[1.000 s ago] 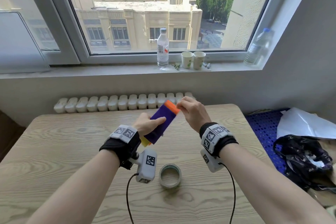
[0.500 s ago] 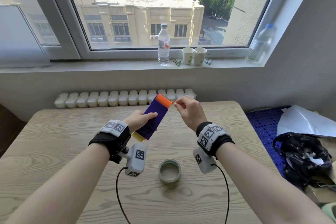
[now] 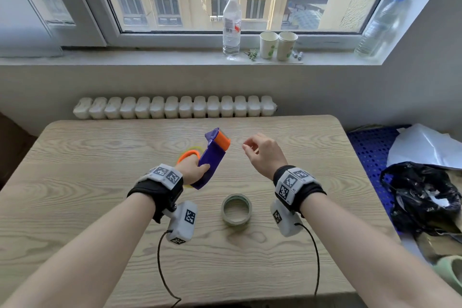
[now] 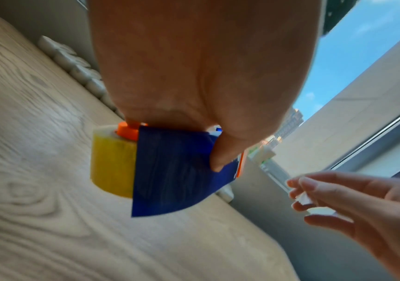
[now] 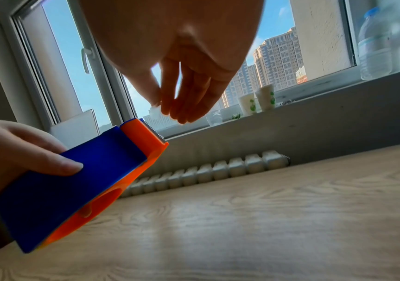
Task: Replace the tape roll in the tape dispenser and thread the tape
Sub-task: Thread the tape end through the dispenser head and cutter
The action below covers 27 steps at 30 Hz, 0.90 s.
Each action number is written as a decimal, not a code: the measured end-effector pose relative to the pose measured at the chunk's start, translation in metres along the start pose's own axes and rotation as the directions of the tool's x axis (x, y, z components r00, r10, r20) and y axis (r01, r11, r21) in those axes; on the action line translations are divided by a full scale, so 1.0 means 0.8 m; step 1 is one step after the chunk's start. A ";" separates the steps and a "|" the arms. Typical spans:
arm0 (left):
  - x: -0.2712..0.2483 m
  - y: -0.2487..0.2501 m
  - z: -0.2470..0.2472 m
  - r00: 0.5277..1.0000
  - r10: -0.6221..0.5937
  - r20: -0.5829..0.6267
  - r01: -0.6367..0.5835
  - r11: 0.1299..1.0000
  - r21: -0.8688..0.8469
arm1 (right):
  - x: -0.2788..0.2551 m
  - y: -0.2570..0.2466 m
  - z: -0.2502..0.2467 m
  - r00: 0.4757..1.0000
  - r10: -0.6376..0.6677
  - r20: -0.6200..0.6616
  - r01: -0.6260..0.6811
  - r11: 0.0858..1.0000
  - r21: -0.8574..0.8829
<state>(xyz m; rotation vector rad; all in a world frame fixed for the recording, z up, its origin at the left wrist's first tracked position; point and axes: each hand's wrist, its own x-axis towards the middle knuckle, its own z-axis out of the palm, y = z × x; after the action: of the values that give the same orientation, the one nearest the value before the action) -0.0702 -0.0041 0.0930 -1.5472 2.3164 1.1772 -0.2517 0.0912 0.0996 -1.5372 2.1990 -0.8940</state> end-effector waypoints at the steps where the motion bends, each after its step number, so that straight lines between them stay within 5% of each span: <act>1: 0.001 -0.008 0.008 1.000 -0.009 -0.018 0.010 0.999 0.053 | -0.003 0.005 0.006 0.999 0.019 0.029 -0.019 1.000 -0.009; 8: 0.011 -0.055 0.063 0.992 -0.101 -0.069 0.118 0.941 0.317 | -0.022 0.048 0.053 0.959 0.188 0.211 -0.175 0.981 -0.079; 16: 0.046 -0.086 0.102 0.975 -0.223 0.003 0.203 0.894 0.399 | -0.031 0.066 0.086 0.915 0.269 0.300 -0.252 0.963 -0.094; 27: 0.058 -0.094 0.118 0.987 -0.158 -0.006 0.140 0.857 0.496 | -0.039 0.082 0.110 0.852 0.332 0.404 -0.295 0.943 -0.153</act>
<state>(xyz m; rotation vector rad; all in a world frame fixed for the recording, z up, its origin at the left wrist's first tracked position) -0.0587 0.0098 -0.0350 -1.4560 2.1880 0.5035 -0.2369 0.1073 -0.0125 -1.2085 2.0915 -0.3253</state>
